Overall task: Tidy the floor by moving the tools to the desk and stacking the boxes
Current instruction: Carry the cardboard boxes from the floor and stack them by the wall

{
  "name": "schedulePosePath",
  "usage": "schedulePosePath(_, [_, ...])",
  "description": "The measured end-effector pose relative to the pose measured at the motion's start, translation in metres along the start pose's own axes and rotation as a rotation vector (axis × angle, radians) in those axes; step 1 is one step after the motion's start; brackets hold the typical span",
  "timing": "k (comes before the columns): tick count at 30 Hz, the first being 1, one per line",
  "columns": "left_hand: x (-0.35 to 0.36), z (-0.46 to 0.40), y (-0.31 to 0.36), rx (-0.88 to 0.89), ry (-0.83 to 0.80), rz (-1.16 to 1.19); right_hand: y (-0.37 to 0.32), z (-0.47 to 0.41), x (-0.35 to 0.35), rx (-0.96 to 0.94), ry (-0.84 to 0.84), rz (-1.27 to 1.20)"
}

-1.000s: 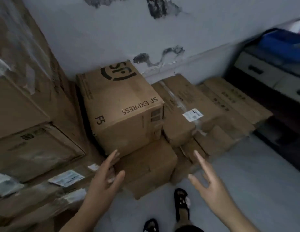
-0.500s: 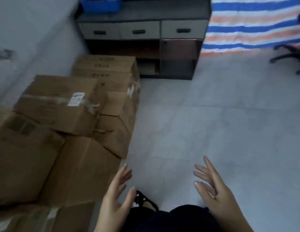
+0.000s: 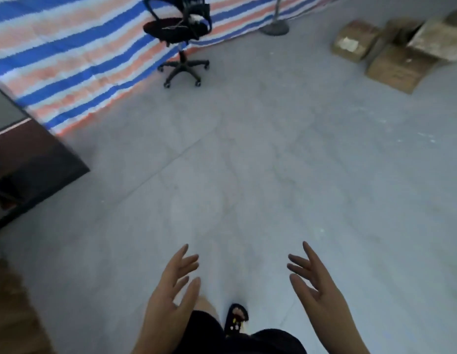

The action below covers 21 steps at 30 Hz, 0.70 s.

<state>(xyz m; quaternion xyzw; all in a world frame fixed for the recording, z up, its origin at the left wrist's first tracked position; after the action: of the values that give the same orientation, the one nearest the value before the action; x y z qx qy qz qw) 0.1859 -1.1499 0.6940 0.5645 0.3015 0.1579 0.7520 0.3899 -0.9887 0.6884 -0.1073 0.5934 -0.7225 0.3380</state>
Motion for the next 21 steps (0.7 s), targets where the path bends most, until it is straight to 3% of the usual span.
schedulePosePath(10, [0.148,-0.176,0.067,0.118,-0.340,-0.014,0.033,-0.091,-0.128,0.106,0.368,-0.124])
schedulePosePath(21, [0.305,-0.405,0.178,0.245,-0.553,-0.006,-0.021,-0.281,-0.282,0.037,0.606,-0.104])
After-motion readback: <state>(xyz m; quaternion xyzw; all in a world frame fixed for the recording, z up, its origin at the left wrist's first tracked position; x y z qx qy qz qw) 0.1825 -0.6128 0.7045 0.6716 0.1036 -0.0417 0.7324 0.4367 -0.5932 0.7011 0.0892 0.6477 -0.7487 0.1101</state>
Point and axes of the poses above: each hand's wrist, its own z-axis away from the middle knuckle, its own x-axis out of the palm, y = z × x, the point moved 7 cm from there along -z, towards the middle knuckle, and after that the axes turned 4 degrees about -y, right-handed, at the moved point
